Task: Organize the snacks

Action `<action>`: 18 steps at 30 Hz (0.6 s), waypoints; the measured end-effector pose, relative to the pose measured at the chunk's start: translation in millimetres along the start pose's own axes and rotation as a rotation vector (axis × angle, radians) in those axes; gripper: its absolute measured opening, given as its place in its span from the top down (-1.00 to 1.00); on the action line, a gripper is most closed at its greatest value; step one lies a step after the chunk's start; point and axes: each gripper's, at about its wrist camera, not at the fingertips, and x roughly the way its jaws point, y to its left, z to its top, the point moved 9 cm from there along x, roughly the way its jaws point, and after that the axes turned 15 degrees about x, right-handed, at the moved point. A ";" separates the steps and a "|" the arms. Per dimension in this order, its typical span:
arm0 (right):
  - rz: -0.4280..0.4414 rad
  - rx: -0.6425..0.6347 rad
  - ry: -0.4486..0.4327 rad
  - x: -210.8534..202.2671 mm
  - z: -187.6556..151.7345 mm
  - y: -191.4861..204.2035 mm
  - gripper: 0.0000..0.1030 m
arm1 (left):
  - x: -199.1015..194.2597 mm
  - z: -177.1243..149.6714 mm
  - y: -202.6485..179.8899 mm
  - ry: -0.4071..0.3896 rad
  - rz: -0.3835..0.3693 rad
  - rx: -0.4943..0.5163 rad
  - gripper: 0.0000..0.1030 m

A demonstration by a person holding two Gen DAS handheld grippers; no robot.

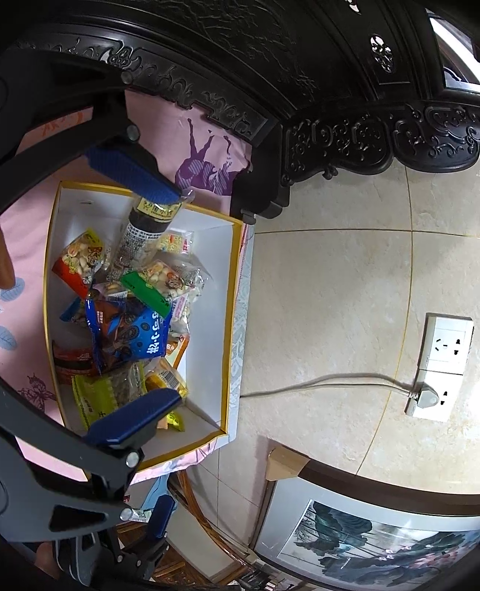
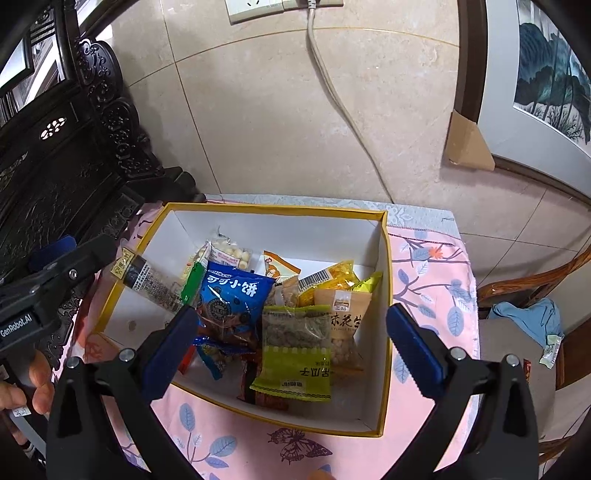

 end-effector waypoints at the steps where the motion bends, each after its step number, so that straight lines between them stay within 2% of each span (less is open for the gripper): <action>1: 0.001 0.000 -0.001 -0.9 -0.5 0.3 -0.97 | -0.8 -0.5 0.1 0.001 0.004 0.000 -0.96; 18: -0.001 0.001 -0.003 -6.4 -3.8 2.0 -0.97 | -5.3 -1.4 2.1 0.004 0.036 0.020 -0.96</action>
